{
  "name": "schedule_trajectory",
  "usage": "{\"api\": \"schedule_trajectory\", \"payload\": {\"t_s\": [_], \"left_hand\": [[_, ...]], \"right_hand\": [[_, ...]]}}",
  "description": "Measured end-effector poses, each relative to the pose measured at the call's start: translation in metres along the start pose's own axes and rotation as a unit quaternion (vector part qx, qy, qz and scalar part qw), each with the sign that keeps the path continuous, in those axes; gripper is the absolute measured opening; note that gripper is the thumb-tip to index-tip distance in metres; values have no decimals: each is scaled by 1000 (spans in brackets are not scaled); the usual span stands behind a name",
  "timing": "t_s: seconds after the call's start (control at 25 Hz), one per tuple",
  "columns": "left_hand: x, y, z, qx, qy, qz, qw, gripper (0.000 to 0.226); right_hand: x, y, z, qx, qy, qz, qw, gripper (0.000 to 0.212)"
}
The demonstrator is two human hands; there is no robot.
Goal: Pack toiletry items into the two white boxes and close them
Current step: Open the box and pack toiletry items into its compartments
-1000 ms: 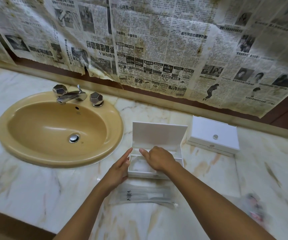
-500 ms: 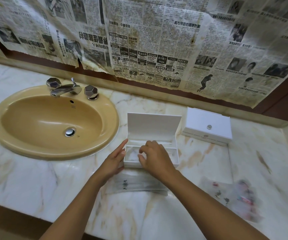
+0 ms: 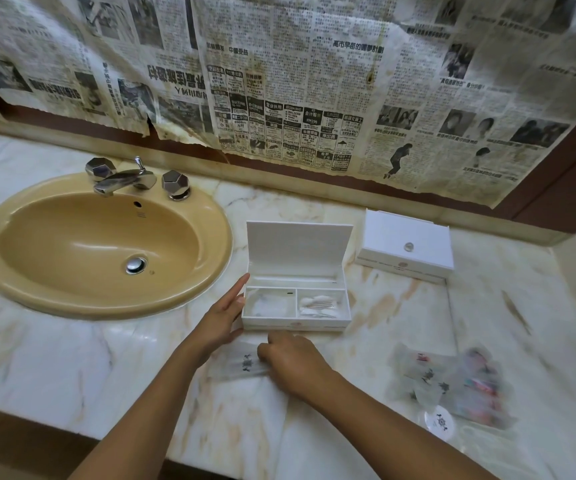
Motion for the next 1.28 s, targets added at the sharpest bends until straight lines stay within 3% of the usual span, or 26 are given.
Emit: {"api": "schedule_trajectory", "payload": {"t_s": [0.56,0.92,1.08,1.28], "left_hand": [[-1,-2,-3,-17,-78,9,997,43],[3,1,0,-7,-13,-18,1000,36],[4,1,0,-16,-12,-9,1000,37],[0,-2,-2,-15,-4,-6,1000,37]], "right_hand": [[4,-5,-54,90,-29,55,994,15],[42,-31,-112,239,-38,130,962,22],[47,-48,-114,204,-37,155,966,18],[50,-70,-96,119,28,154,980,41]]}}
Point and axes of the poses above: each hand's wrist, its own y-axis away from the middle knuckle, its own z-axis out of the palm, x = y × z, the point moved 3 cm from there along -y, towards the middle knuckle, and after that the axes turned 12 degrees about z, right-handed, at the moved point
